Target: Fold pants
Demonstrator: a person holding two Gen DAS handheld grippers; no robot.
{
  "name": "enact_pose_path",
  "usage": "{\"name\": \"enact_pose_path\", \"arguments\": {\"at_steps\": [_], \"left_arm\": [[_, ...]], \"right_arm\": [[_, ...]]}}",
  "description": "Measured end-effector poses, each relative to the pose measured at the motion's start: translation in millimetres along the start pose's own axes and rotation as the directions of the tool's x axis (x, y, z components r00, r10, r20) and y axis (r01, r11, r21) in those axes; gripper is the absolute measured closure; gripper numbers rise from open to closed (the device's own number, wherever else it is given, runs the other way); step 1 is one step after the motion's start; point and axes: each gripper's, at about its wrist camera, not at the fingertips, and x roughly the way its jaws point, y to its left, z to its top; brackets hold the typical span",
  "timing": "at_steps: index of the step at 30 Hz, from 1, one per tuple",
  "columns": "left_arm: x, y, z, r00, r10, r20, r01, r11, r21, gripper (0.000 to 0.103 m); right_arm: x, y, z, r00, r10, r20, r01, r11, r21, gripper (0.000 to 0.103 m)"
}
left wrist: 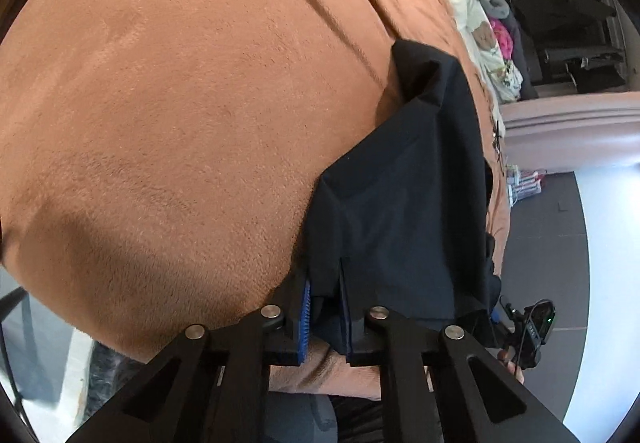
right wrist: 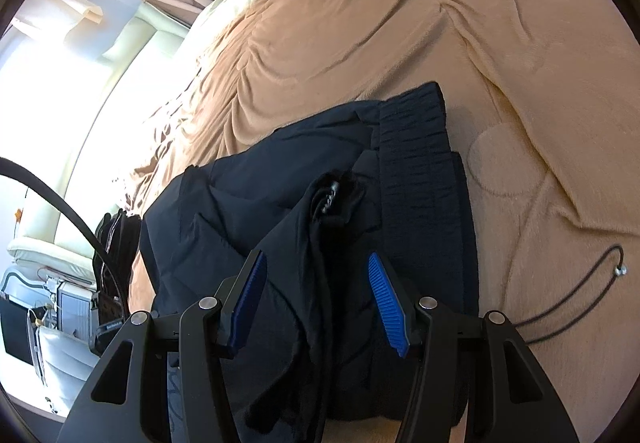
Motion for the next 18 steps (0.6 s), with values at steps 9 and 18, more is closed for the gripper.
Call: {"name": "enact_pose_path", "arguments": {"at_steps": [9, 18], "left_arm": [[-30.1, -8.0, -23.5, 1.000, 0.010, 0.024, -0.011, 0.999, 0.048, 0.098], [-29.3, -9.6, -27.0, 0.999, 0.045, 0.024, -0.047, 0.997, 0.060, 0.099]], "right_arm": [[15.2, 10.4, 14.1, 0.999, -0.006, -0.038, 0.005, 1.000, -0.016, 0.052], [19.1, 22.7, 33.1, 0.998, -0.023, -0.051, 0.020, 0.998, -0.065, 0.090]]}}
